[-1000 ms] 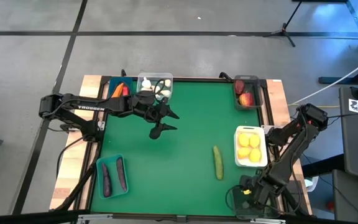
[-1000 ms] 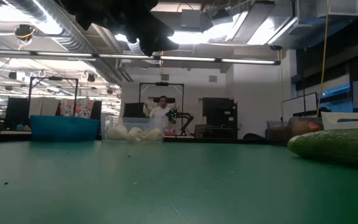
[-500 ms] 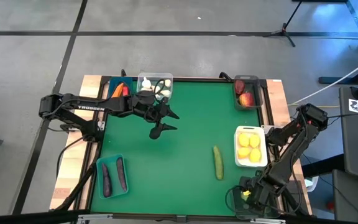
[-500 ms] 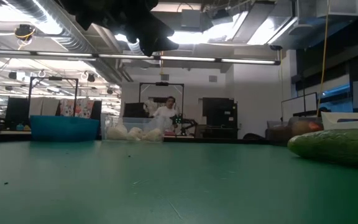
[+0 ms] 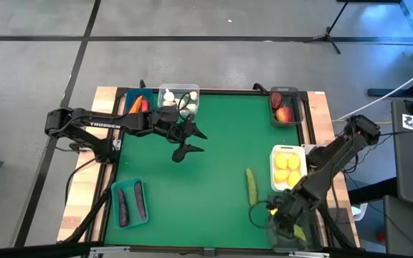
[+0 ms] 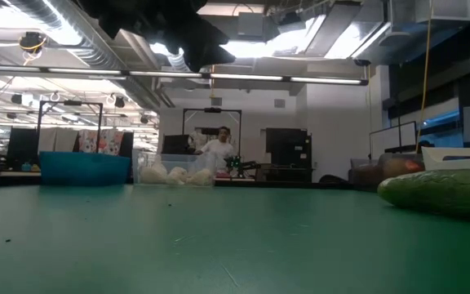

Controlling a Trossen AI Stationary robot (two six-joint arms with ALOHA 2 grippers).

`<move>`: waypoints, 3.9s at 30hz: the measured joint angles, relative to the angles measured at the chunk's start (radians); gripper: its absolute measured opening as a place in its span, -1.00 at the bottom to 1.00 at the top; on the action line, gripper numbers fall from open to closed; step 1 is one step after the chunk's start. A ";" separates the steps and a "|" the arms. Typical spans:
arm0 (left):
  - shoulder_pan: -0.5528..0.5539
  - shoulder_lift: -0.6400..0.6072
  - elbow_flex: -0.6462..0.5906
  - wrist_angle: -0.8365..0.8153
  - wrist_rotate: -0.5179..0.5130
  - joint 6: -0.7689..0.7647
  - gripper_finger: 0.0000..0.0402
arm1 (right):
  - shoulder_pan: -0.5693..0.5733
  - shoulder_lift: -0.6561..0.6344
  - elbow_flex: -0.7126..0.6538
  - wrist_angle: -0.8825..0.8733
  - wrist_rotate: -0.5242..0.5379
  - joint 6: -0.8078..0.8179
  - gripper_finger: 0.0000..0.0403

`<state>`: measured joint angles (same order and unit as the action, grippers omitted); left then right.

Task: Sort produce into baskets
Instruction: Put the green cucumber into the bottom black bin

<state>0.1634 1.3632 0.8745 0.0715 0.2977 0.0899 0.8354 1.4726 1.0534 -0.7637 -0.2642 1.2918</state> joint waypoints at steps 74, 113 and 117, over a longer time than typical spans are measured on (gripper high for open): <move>-0.204 0.859 0.813 -0.611 -0.027 0.459 0.18 | -0.134 -0.390 0.000 0.113 0.516 -0.427 0.29; -0.229 0.293 0.813 -1.086 -0.222 0.230 0.18 | -0.216 0.189 0.000 0.101 0.255 -0.553 0.29; -0.229 0.271 0.813 -1.096 -0.232 0.226 0.18 | -0.247 0.232 0.000 0.120 0.240 -0.602 0.29</move>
<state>-0.0659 1.6339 1.6878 -1.0243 0.0659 0.3157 0.5885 1.7047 1.0534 -0.6441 -0.0243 0.6903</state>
